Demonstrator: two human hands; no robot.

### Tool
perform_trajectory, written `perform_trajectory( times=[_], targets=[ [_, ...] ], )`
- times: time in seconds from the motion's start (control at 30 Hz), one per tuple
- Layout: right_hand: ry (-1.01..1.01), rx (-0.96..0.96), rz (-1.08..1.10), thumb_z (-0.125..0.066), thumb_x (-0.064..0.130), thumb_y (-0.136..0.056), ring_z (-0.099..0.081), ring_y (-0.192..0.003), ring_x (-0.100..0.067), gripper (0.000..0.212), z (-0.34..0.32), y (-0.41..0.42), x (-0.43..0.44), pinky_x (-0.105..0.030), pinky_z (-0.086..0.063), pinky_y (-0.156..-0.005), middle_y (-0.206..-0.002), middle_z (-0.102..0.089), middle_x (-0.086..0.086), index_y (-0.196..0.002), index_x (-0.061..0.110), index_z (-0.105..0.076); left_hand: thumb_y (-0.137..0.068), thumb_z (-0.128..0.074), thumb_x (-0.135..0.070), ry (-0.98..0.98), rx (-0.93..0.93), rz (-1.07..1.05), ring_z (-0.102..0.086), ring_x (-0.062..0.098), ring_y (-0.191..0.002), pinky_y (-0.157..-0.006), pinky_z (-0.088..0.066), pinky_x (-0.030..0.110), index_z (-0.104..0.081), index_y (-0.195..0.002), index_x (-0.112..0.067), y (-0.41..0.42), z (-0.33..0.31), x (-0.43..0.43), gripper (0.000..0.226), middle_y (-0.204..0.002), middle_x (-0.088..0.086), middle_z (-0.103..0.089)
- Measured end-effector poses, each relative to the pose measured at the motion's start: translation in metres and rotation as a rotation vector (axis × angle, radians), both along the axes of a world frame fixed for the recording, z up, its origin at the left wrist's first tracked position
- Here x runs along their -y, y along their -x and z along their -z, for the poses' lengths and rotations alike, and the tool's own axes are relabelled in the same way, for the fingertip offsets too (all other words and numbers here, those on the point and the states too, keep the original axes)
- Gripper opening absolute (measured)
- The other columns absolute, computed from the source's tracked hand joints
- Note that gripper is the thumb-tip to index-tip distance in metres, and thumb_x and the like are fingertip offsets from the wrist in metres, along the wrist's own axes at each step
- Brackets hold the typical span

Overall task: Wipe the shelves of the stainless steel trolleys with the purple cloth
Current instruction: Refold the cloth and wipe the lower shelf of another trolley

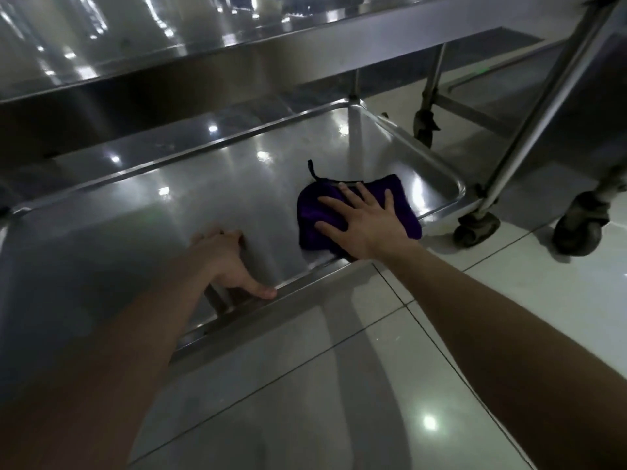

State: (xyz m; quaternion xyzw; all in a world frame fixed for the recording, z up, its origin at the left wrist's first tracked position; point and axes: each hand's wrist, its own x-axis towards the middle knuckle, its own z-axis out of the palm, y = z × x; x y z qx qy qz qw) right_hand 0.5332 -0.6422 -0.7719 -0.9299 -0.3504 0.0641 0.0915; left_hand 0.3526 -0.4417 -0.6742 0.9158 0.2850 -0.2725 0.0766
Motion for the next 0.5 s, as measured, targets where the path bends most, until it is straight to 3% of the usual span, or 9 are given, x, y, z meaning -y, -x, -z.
perform_trajectory(
  times=[0.13,0.27,0.37,0.5],
  targets=[
    [0.047,-0.018,0.209,-0.014,0.092,-0.094,0.008,-0.167,-0.028,0.081,-0.005,-0.077,0.049,-0.077,0.009,-0.124,-0.181,-0.002,0.006,-0.166,0.055,-0.01,-0.028,-0.089,-0.085,0.004,0.02,-0.008,-0.033,0.039,-0.154,-0.123,-0.04,0.05,-0.028,-0.168,-0.027,-0.01,0.002,0.004,0.163,-0.164,0.009,-0.031],
    [0.107,-0.039,0.38,-0.015,0.088,-0.096,0.014,-0.165,-0.038,0.081,-0.008,-0.132,0.027,-0.082,0.013,-0.118,-0.182,0.004,-0.002,-0.168,0.051,-0.008,-0.03,-0.089,-0.089,0.0,0.038,0.028,-0.036,0.036,-0.15,-0.12,-0.042,0.046,-0.029,-0.166,-0.031,-0.013,0.01,-0.005,0.159,-0.159,0.005,-0.034],
    [0.08,-0.055,0.343,-0.015,0.087,-0.096,0.013,-0.163,-0.046,0.083,-0.011,-0.148,-0.039,-0.086,0.014,-0.114,-0.181,0.004,-0.006,-0.169,0.049,-0.012,-0.028,-0.085,-0.093,0.004,0.047,0.05,-0.038,0.032,-0.149,-0.118,-0.043,0.041,-0.029,-0.165,-0.031,-0.012,0.016,-0.012,0.161,-0.156,0.003,-0.035],
    [0.144,-0.065,0.111,-0.014,0.093,-0.091,0.014,-0.163,-0.048,0.086,-0.014,-0.118,-0.143,-0.089,0.013,-0.11,-0.182,0.005,-0.004,-0.168,0.053,-0.015,-0.026,-0.079,-0.097,-0.001,0.042,0.044,-0.035,0.034,-0.152,-0.121,-0.039,0.041,-0.022,-0.17,-0.029,-0.011,0.019,-0.019,0.169,-0.161,0.004,-0.032]
  ],
)
